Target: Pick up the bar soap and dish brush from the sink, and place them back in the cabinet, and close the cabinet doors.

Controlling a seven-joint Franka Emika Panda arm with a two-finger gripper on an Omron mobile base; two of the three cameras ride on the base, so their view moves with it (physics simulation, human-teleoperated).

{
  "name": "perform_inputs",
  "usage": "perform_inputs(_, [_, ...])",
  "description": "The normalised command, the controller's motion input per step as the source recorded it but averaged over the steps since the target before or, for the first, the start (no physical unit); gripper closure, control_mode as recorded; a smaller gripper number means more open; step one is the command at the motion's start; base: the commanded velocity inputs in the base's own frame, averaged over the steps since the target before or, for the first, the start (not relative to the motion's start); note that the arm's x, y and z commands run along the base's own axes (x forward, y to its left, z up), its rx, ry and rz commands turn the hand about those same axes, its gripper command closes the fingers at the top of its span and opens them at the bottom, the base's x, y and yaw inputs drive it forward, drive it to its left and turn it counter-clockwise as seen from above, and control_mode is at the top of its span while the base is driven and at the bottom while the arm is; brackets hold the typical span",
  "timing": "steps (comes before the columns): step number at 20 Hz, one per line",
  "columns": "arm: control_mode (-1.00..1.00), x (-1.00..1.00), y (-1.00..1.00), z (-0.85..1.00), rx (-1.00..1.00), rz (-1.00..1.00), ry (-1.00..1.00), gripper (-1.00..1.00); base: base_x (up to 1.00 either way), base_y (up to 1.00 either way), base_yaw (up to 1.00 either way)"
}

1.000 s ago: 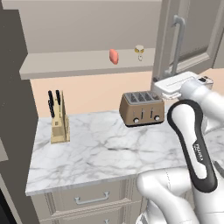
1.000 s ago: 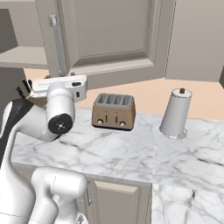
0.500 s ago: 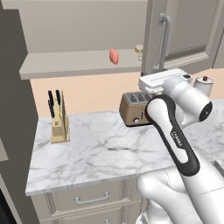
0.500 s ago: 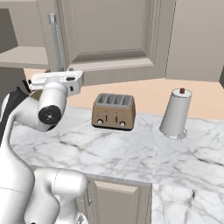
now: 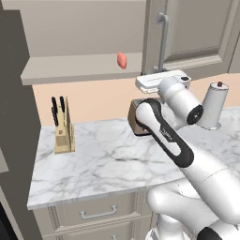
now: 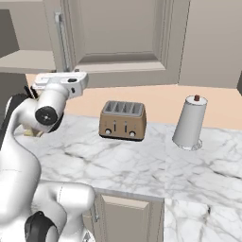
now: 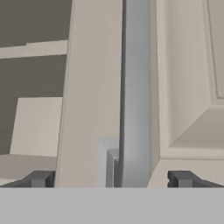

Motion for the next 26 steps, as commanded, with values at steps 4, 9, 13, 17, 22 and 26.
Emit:
perform_inputs(4, [-1.0, 0.51, 0.0, 0.0, 0.0, -0.07, 0.0, -1.0, 0.0, 0.0, 0.0])
perform_inputs(9, [-1.0, 0.44, 0.0, 0.0, 0.0, -0.06, 0.0, -1.0, 0.0, 0.0, 0.0])
perform_inputs(13, [-1.0, 0.4, 0.0, 0.0, 0.0, -0.05, 0.0, -1.0, 0.0, 0.0, 0.0])
perform_inputs(17, [-1.0, 0.39, 0.0, 0.0, 0.0, -0.05, 0.0, -1.0, 0.0, 0.0, 0.0])
perform_inputs(22, [-1.0, 0.32, 0.0, 0.0, 0.0, -0.06, 0.0, -1.0, 0.0, 0.0, 0.0])
perform_inputs(26, [-1.0, 0.29, 0.0, 0.0, 0.0, -0.05, 0.0, -1.0, 0.0, 0.0, 0.0])
